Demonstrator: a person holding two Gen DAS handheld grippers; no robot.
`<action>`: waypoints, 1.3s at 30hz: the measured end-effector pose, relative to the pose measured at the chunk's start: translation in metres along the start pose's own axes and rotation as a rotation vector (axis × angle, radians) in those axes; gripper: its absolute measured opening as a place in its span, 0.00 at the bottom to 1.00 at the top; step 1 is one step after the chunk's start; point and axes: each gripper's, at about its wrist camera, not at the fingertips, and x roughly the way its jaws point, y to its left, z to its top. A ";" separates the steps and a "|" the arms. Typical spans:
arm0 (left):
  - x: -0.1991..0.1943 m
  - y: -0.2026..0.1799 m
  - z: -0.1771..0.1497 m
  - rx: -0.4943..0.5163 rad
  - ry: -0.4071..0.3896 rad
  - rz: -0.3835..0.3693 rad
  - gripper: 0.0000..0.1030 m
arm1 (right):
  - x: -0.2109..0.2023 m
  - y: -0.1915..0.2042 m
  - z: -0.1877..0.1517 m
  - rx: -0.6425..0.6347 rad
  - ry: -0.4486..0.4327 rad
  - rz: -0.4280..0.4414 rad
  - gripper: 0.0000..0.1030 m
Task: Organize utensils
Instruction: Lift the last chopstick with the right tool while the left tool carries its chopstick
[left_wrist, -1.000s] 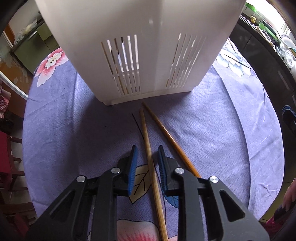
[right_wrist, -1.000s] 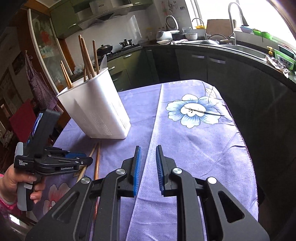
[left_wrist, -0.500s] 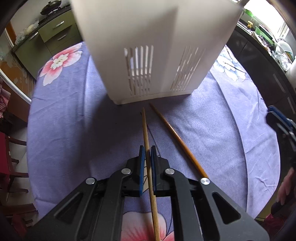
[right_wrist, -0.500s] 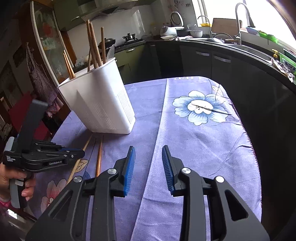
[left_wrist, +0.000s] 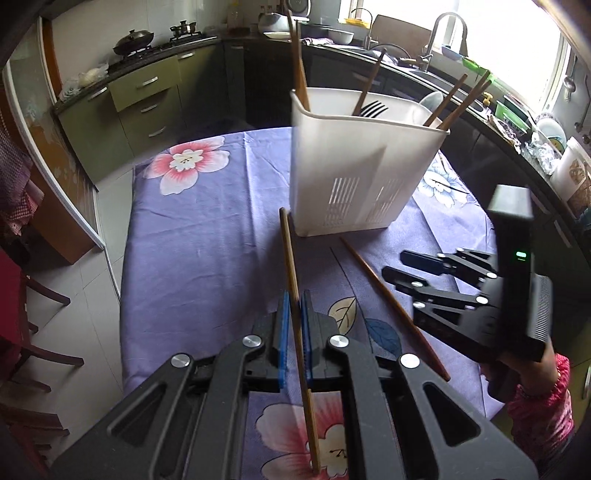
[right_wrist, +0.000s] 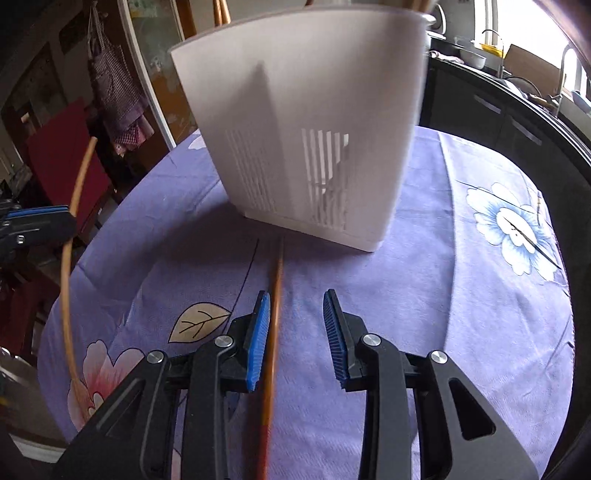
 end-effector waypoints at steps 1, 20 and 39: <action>-0.001 0.003 -0.001 -0.005 -0.002 0.001 0.06 | 0.006 0.004 0.004 -0.010 0.010 -0.004 0.30; 0.001 0.030 -0.015 -0.038 0.012 -0.017 0.06 | 0.041 0.039 0.028 -0.050 0.096 -0.040 0.06; -0.010 0.017 -0.001 -0.013 -0.024 -0.008 0.03 | -0.138 -0.010 0.003 0.068 -0.325 0.029 0.06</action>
